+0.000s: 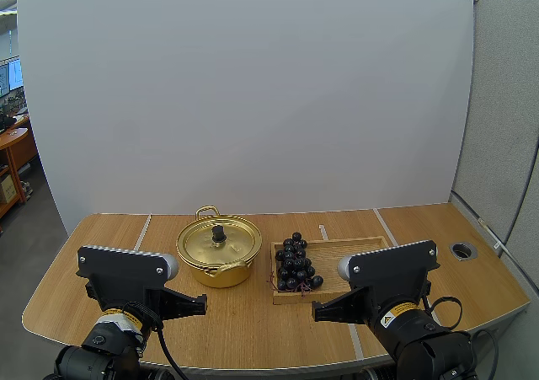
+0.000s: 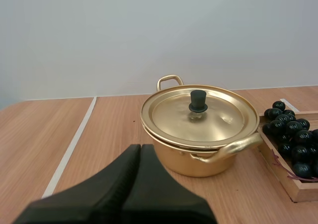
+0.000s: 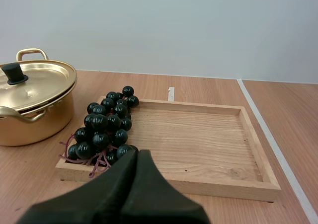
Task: Open the pot, put the grape inside, and close it
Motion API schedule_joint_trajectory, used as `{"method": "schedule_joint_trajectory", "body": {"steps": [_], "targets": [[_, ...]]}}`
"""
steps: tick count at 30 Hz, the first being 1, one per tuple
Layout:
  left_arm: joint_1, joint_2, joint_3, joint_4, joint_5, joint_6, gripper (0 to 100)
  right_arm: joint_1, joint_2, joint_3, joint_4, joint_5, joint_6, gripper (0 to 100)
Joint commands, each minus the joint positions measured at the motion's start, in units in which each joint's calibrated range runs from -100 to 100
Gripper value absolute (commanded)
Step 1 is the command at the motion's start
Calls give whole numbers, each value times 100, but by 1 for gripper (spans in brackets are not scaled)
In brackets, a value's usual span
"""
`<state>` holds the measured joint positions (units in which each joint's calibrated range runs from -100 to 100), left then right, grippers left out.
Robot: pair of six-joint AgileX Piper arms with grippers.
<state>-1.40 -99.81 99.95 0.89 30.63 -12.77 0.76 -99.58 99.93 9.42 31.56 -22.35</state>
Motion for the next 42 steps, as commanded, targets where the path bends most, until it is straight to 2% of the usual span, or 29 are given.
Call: {"method": "schedule_joint_trajectory", "body": {"steps": [1,26,31,42], "targets": [[9,-19,5,-89,-128,-28,0,-16,-42,7,15,6,-1,0],[9,-19,-111,-89,-128,-28,0,-16,-42,7,51,-88,0,0],[9,-19,-795,-89,-128,-28,0,-16,-42,-654,59,158,0,0],[9,-19,-2960,-89,-128,-28,0,-16,-42,-2943,59,812,0,0]]}}
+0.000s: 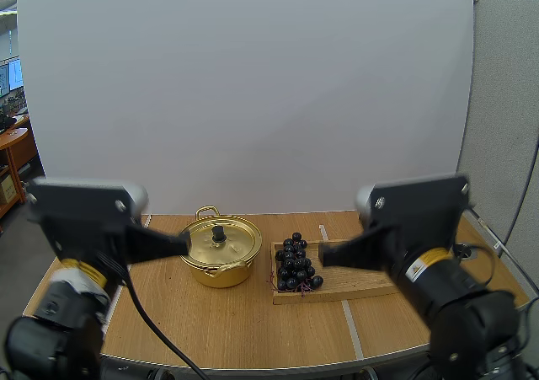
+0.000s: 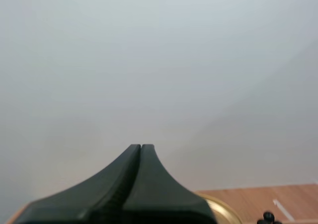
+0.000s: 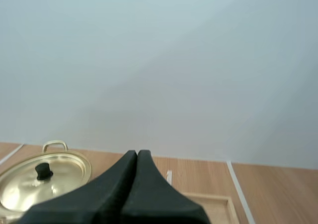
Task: Open the pot, put the grape inside, and close it
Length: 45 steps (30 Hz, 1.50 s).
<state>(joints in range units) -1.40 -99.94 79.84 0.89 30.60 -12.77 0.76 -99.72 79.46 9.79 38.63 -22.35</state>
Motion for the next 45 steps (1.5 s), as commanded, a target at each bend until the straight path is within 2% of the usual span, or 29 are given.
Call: {"method": "schedule_joint_trajectory", "body": {"steps": [1,7,11,21,28,40,45], "targets": [[9,-6,-1155,-89,-124,-28,0,-16,-28,-1081,22,106,0,0],[9,-6,-2176,21,-3,1,0,-16,-28,-1996,22,106,0,0],[9,-6,-2680,58,504,1,0,-16,-28,-2402,22,106,0,0],[9,202,-3079,58,1716,136,0,-16,3,-2616,-149,376,0,0],[9,1768,-3456,58,2431,136,0,-16,1005,-3068,-149,1682,268,0],[9,4089,-4450,-89,3542,249,0,-16,3020,-3599,-149,2305,268,0],[9,4741,-4493,-144,3838,249,0,-16,3844,-3624,-139,3131,268,0]]}}
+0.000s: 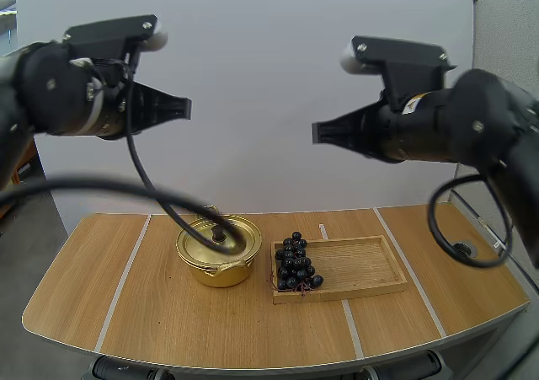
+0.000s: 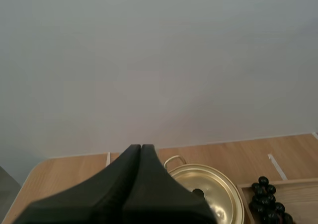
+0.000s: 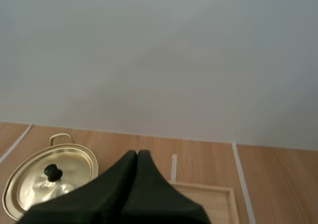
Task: Open the pot, put the grape inside, and close it
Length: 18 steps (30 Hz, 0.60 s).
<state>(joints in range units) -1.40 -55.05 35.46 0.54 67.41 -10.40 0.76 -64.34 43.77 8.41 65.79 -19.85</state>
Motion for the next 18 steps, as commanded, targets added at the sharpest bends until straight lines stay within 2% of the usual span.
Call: {"method": "schedule_joint_trajectory", "body": {"steps": [1,8,18], "targets": [[9,399,-55,-109,222,12,0,-16,471,-55,-1,646,18,0],[9,1024,-55,-109,593,12,0,-16,1362,-55,-12,1506,18,0],[9,1482,-41,-198,668,-36,0,-16,1684,-55,100,1564,18,0]]}}
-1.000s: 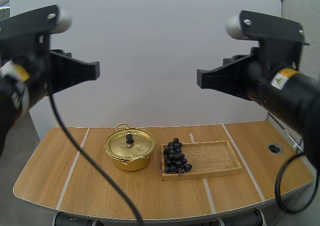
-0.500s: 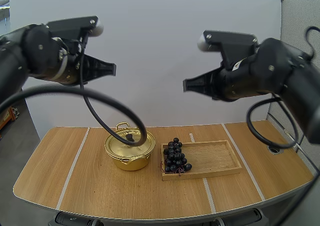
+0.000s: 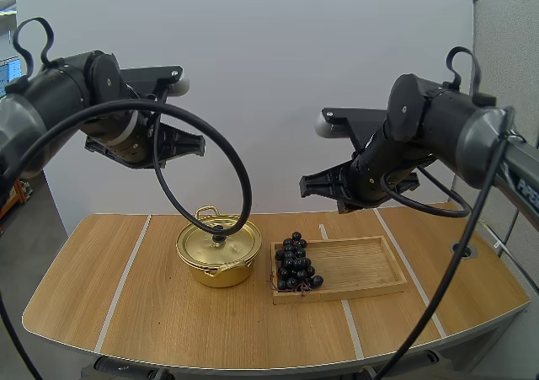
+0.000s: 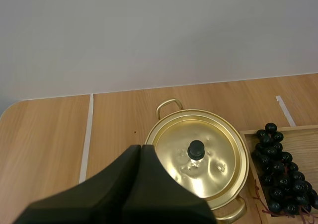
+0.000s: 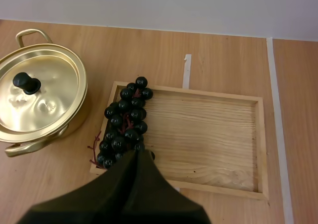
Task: Open the pot, put the grape inside, and close it
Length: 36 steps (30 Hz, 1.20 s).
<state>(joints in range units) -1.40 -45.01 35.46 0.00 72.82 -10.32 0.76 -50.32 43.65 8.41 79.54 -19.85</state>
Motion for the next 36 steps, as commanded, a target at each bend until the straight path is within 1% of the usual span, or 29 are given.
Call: {"method": "schedule_joint_trajectory", "body": {"steps": [1,2,4,6,7,9,10,11,12,13,15,16,22,25,32,36], "targets": [[9,498,-41,-145,127,-91,0,-16,282,-43,100,189,18,0],[9,501,-41,-145,127,-165,0,-16,282,-43,98,189,32,0],[9,501,-41,-134,127,-353,7,-16,282,-43,85,189,175,0],[9,501,-41,-134,146,-374,18,-16,282,-43,85,223,177,0],[9,501,-41,-134,174,-374,27,-16,282,-43,85,258,177,1],[9,501,-41,-123,277,-374,47,-16,282,-43,85,307,177,15],[9,501,-41,-123,356,-362,60,-16,282,-43,85,307,177,29],[9,501,-41,-111,419,-301,77,-16,282,-43,85,307,177,44],[9,501,-41,-110,488,-208,90,-16,282,-43,85,307,177,61],[9,501,-41,-110,535,-150,100,-16,282,-43,85,289,177,71],[9,501,-41,-110,666,-50,100,-16,282,-43,85,289,177,98],[9,501,-41,-110,736,2,100,-16,282,-43,85,289,177,100],[9,501,-41,-110,1219,421,100,-16,282,-43,28,362,177,100],[9,501,-41,-110,1267,606,100,-16,282,-43,28,362,177,100],[9,501,-41,-101,1013,1092,100,-16,282,-43,28,346,177,100],[9,501,-41,-225,619,1693,100,-16,282,-43,28,346,177,100]]}}
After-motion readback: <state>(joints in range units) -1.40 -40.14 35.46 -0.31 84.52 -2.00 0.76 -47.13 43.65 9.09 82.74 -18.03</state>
